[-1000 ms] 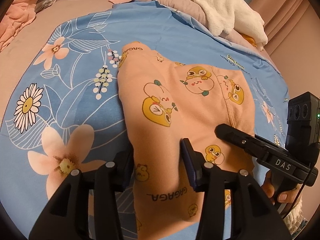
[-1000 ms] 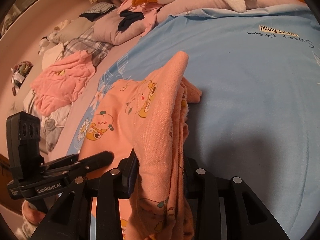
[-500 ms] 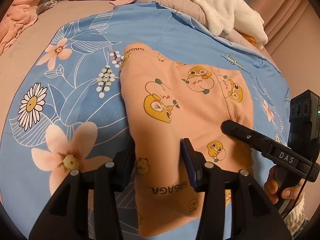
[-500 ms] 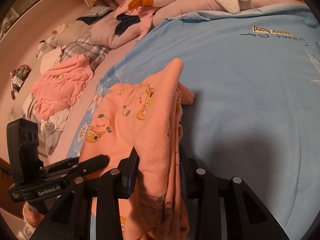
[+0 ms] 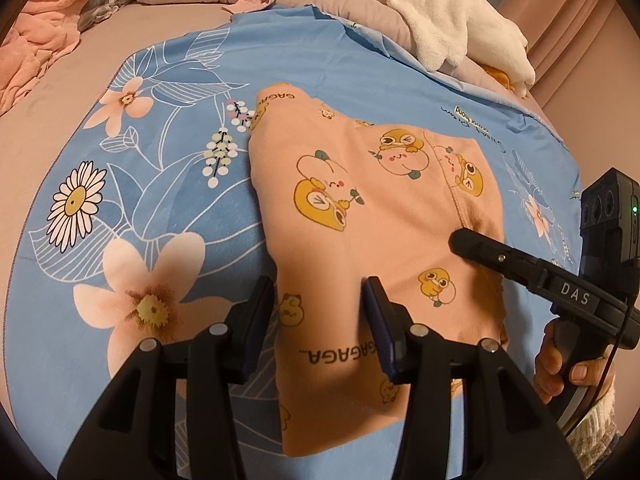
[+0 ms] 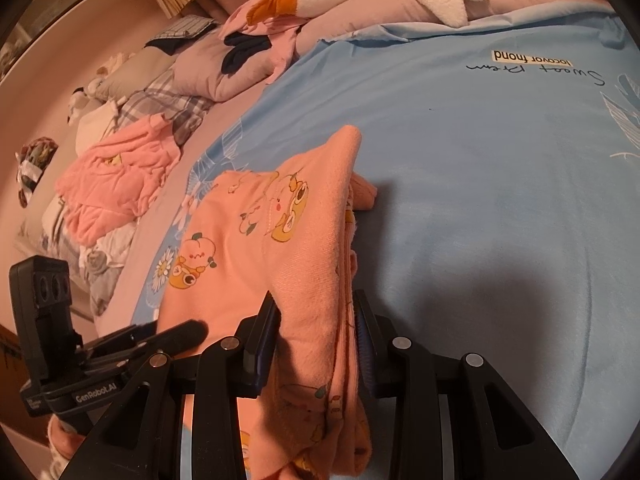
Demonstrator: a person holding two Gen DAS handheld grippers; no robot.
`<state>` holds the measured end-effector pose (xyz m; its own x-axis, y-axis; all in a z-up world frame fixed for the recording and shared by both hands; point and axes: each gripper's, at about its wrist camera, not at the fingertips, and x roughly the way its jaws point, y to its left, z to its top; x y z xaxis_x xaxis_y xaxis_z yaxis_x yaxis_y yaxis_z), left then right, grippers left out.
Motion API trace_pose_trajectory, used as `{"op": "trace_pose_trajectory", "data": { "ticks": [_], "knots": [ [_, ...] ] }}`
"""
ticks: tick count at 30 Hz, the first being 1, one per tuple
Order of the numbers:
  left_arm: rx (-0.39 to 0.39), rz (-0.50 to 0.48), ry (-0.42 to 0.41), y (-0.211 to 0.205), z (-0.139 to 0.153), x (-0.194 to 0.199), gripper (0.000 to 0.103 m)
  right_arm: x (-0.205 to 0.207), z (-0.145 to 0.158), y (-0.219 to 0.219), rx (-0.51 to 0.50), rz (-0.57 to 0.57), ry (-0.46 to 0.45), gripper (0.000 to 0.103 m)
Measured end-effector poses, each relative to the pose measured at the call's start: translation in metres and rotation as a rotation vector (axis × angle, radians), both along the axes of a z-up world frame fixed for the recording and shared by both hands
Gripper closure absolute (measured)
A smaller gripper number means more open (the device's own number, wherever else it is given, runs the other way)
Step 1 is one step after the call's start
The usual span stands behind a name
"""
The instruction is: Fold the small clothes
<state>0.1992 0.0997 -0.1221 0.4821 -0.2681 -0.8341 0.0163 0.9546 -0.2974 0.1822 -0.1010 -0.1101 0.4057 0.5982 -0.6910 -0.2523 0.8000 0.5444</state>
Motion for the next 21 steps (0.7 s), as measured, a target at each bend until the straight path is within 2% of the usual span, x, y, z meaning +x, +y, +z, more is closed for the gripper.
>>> {"op": "trace_pose_trajectory", "data": {
  "ticks": [12,16,21],
  "knots": [
    [0.008,0.008,0.001,0.0,0.0,-0.007,0.053,0.0,-0.001,-0.003,0.004,-0.007,0.01,0.069],
    [0.011,0.01,0.001,0.001,0.0,-0.009,0.052,0.0,-0.001,-0.005,0.003,-0.014,0.015,0.066],
    [0.022,0.025,0.002,0.003,0.0,-0.011,0.043,-0.001,0.001,-0.007,-0.003,-0.024,0.016,0.065]
  ]
}}
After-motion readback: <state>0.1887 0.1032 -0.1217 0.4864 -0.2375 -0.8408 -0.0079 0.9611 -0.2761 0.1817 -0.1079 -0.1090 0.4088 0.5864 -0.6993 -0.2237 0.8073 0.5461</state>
